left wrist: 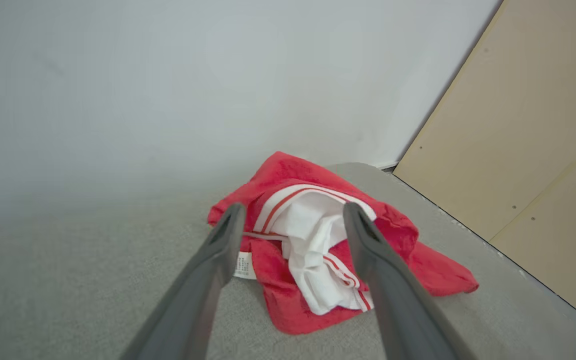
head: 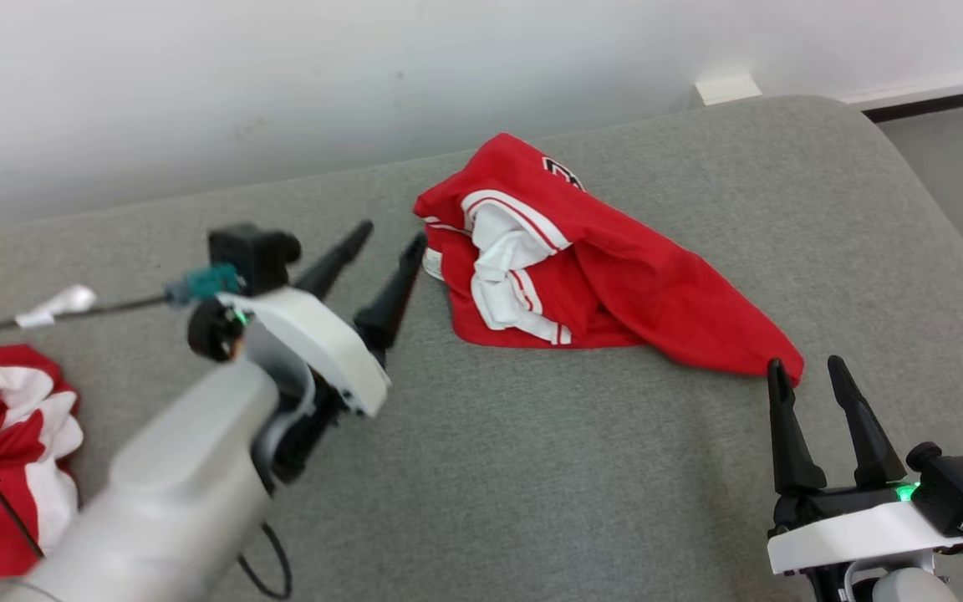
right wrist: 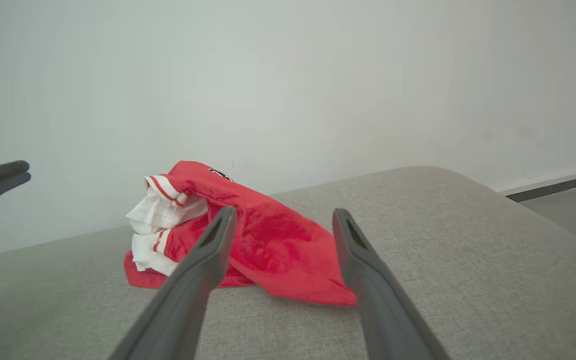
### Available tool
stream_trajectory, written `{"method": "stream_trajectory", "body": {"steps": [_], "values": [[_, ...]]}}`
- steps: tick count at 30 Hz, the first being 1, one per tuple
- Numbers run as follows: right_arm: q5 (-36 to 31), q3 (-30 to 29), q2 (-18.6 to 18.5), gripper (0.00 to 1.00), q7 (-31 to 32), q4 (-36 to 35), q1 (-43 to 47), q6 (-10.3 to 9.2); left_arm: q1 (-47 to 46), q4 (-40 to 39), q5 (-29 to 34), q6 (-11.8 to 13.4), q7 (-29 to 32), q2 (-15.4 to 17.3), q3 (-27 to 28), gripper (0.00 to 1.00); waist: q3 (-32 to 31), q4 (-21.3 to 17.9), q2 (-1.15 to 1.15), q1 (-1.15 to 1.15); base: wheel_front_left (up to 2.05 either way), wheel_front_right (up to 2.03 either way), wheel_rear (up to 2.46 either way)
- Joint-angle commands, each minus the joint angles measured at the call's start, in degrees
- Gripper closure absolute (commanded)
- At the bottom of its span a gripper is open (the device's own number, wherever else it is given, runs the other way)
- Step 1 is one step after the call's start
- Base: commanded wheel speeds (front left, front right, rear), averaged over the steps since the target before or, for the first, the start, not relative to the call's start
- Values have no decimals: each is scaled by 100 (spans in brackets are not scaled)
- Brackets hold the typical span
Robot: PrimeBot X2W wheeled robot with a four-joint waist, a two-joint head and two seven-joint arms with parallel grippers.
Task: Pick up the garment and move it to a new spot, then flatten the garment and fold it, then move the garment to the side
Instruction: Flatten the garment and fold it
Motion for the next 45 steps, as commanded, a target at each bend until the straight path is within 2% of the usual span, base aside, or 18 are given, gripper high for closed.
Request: {"method": "stream_trajectory", "body": {"steps": [1, 5, 7, 11, 21, 22, 23, 27, 32, 40, 45], "values": [[-66, -24, -16, 0, 2, -79, 74, -15, 170, -37, 75, 109, -100, -80, 3, 0, 11, 44, 0, 0, 0, 0, 0], [-48, -9, -15, 0, 2, -238, 13, -15, 390, 86, 345, 281, -164, -302, -112, 0, 171, -34, 0, 0, 0, 0, 0], [-40, 11, -17, 0, 2, -261, -11, -15, 378, 144, 404, 289, -171, -365, -132, 0, 216, -71, 0, 0, 0, 0, 0], [-40, 38, -15, 0, 3, -289, -73, -15, 191, 517, 535, 221, -201, -593, -111, 0, 338, -228, 0, 0, 0, 0, 0], [174, 161, -14, 0, 3, -283, -148, -15, -469, 2090, 470, -158, -93, -1046, -157, 0, 532, -713, 0, 0, 0, 0, 0], [177, 153, -13, 0, 3, -282, -144, -15, -524, 2213, 463, -186, -96, -1089, -167, 24, 538, -740, 0, 0, 0, 0, 0], [187, 149, -13, 0, 3, -281, -132, -15, -571, 2317, 451, -209, -100, -1132, -171, 100, 539, -756, 0, 0, 0, 0, 0], [177, 130, -14, 0, 3, -267, -89, -15, -711, 2656, 433, -285, -109, -1213, -217, 100, 514, -775, 0, 0, 0, 0, 0], [106, 42, -13, 0, 3, -260, -6, -15, -773, 2666, 522, -342, -171, -1311, -300, 100, 352, -556, 0, 0, 0, 0, 0], [-165, -105, -15, 0, 3, -193, 165, -15, -541, 1861, 963, -352, -207, -1124, -309, 100, -141, 224, 0, 0, 0, 0, 0], [-268, -140, -17, 0, 2, -159, 282, -15, -174, 1205, 1031, -323, -209, -835, -303, 100, -409, 705, 0, 0, 0, 0, 0]]}}
